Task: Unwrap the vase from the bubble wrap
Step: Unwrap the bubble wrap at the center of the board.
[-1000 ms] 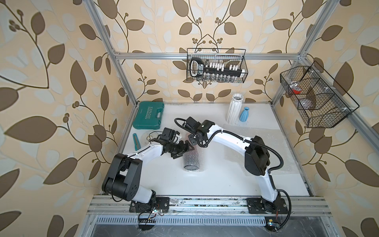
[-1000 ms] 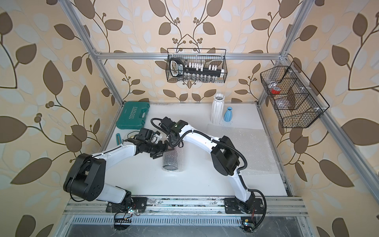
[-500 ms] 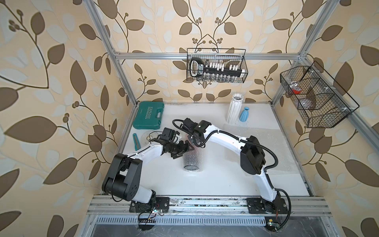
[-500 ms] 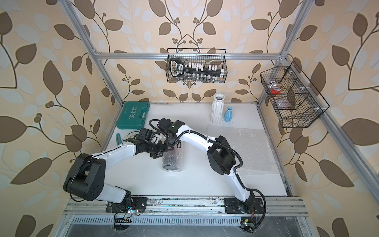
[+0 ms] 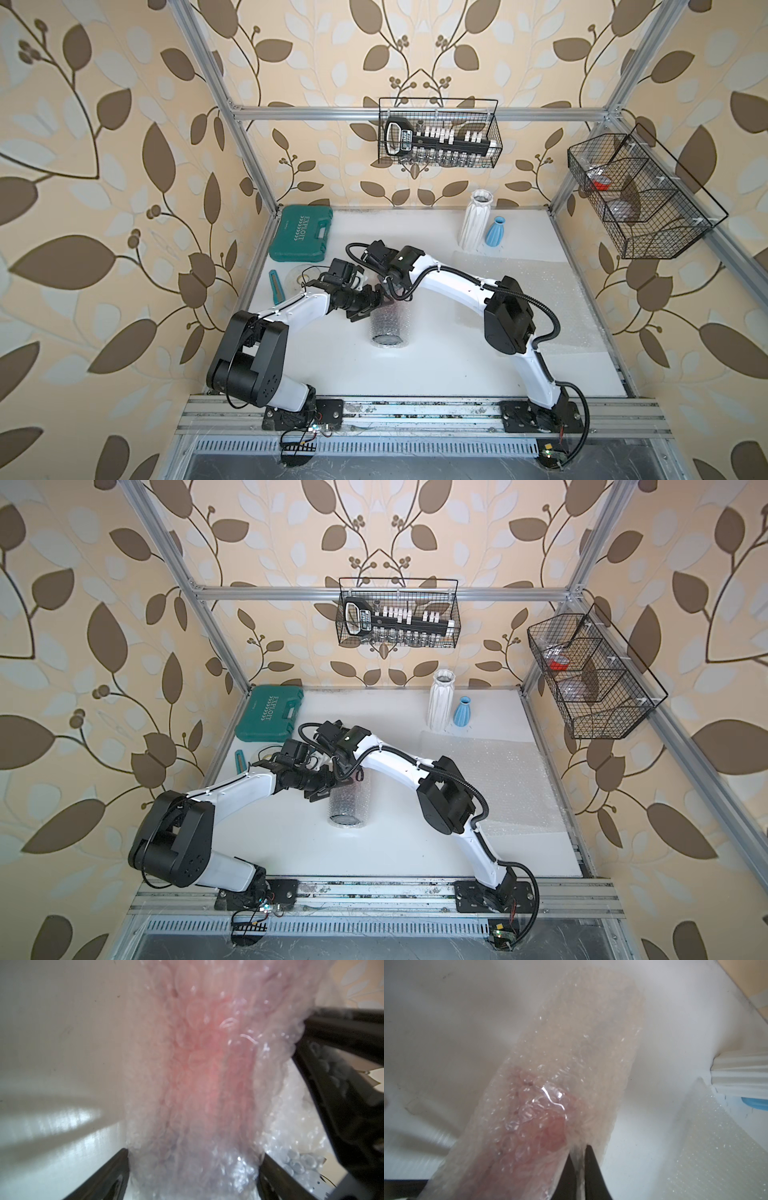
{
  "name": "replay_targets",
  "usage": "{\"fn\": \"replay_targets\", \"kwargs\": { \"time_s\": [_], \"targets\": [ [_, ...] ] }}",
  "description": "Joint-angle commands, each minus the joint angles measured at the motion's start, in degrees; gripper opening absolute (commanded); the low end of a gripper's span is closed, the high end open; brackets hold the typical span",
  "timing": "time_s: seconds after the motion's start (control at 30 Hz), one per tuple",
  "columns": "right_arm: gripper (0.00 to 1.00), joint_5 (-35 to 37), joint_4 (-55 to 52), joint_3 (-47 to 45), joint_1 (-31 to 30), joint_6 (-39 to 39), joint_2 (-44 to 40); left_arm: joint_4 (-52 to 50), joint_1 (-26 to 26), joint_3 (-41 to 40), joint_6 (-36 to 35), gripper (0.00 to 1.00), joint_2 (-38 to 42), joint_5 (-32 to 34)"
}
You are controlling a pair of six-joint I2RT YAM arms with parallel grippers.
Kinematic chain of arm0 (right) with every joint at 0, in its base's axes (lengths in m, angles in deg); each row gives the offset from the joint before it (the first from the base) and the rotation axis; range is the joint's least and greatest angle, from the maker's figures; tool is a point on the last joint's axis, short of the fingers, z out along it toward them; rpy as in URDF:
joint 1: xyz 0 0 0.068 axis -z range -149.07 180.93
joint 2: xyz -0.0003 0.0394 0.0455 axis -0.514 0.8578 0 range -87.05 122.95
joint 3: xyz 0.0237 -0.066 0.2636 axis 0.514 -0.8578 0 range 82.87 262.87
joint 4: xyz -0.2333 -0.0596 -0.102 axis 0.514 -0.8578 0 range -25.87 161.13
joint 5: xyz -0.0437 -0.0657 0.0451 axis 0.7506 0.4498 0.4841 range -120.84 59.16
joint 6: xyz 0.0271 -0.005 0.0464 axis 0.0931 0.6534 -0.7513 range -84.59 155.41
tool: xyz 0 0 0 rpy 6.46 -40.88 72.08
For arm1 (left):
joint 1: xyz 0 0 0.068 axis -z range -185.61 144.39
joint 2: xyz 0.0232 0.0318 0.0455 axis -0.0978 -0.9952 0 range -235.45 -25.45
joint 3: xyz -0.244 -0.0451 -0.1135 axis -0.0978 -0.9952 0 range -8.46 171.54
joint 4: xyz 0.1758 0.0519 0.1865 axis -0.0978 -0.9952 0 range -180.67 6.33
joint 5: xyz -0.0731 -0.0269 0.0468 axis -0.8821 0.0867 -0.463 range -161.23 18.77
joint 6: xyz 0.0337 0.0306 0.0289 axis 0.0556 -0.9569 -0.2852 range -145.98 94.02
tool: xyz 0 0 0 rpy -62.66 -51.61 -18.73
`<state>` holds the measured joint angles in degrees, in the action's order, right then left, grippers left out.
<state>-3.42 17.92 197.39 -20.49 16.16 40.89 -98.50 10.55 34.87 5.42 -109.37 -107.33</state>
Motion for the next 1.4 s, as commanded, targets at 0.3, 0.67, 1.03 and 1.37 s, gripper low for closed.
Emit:
{"fn": "replay_targets", "kwargs": {
  "time_s": [0.3,0.67,1.03,1.37],
  "targets": [
    [0.00,-1.29,6.97,-1.91,1.88,0.71,-3.23,-4.50,0.27,-1.57,-1.44,0.91,0.92,2.70],
    [0.00,-9.11,14.63,-10.17,6.56,-1.59,-8.92,-3.96,0.27,-2.92,-0.91,0.91,0.90,3.31],
    [0.00,-11.22,17.53,-14.51,9.40,-4.95,-11.51,-3.83,0.27,-3.49,-0.54,0.91,2.77,4.01],
    [0.00,-13.29,19.04,-16.78,11.67,-7.02,-12.17,-3.57,0.28,-3.86,-0.37,0.89,2.97,3.93]
  ]
}}
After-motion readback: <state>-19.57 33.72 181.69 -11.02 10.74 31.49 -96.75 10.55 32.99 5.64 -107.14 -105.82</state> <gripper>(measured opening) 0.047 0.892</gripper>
